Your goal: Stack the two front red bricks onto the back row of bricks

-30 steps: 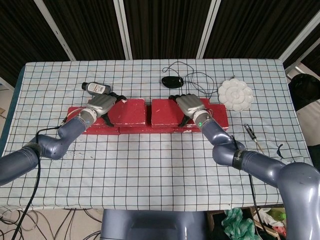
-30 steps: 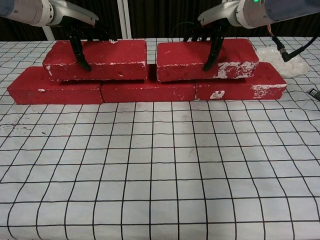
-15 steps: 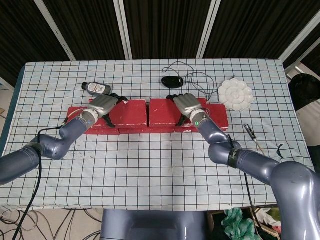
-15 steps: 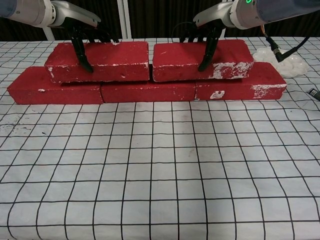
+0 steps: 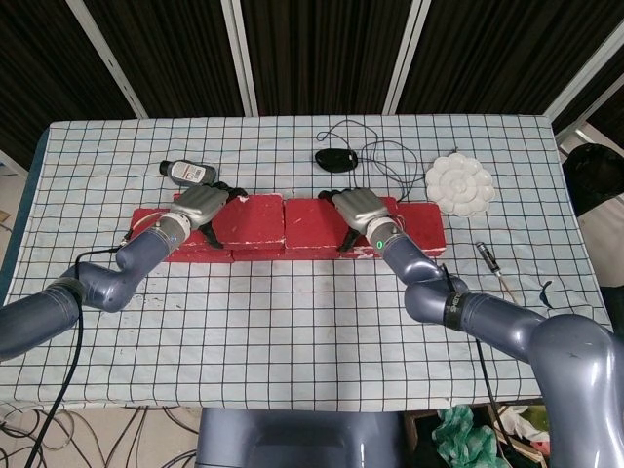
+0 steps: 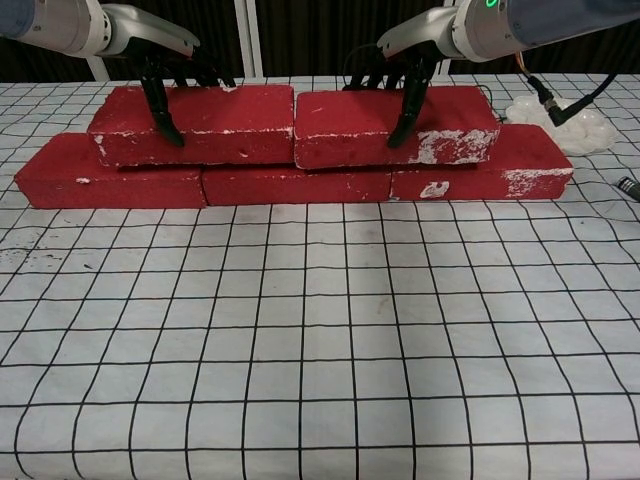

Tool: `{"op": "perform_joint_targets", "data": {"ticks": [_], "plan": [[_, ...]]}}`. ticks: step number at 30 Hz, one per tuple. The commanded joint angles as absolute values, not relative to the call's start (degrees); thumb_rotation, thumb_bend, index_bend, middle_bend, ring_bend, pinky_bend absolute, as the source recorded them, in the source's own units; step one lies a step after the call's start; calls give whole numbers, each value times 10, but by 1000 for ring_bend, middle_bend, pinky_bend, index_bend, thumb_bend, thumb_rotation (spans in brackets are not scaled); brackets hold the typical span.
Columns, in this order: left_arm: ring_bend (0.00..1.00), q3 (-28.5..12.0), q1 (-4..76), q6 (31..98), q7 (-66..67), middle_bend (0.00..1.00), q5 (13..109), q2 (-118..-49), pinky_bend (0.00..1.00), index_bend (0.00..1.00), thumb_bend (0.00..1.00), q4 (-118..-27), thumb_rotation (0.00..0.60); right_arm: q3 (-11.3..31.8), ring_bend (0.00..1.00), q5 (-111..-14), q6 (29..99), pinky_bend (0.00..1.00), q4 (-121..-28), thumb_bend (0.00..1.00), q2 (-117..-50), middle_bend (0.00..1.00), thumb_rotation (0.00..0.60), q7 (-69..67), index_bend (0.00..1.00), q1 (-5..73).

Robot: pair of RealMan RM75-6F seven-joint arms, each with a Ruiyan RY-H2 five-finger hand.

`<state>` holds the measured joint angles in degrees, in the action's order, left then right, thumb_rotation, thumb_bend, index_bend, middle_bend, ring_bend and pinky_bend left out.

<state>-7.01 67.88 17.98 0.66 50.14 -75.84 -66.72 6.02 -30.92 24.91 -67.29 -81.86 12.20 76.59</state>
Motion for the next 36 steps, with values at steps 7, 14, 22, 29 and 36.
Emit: {"op": "perform_joint_targets", "data": {"ticks": [7,14,22,29,36], "plan": [[31,-69,677,184,-1,190,506,-755,119,206,124,-672,600,58,212,-312,251,210,-668,176,-825,211,600,116,128,768],[30,-70,672,182,-15,190,513,-754,119,205,124,-676,600,56,212,-312,263,210,-659,179,-835,211,600,114,128,770],[31,-75,663,182,-30,190,537,-757,118,205,123,-670,600,56,211,-318,264,210,-656,179,-834,211,600,110,128,766],[31,-78,656,181,-41,190,557,-755,118,205,123,-667,600,54,212,-321,258,210,-650,179,-835,211,600,107,128,766],[30,-80,654,178,-48,190,570,-752,118,205,123,-664,600,55,212,-326,253,210,-645,179,-836,211,600,103,128,765]]}}
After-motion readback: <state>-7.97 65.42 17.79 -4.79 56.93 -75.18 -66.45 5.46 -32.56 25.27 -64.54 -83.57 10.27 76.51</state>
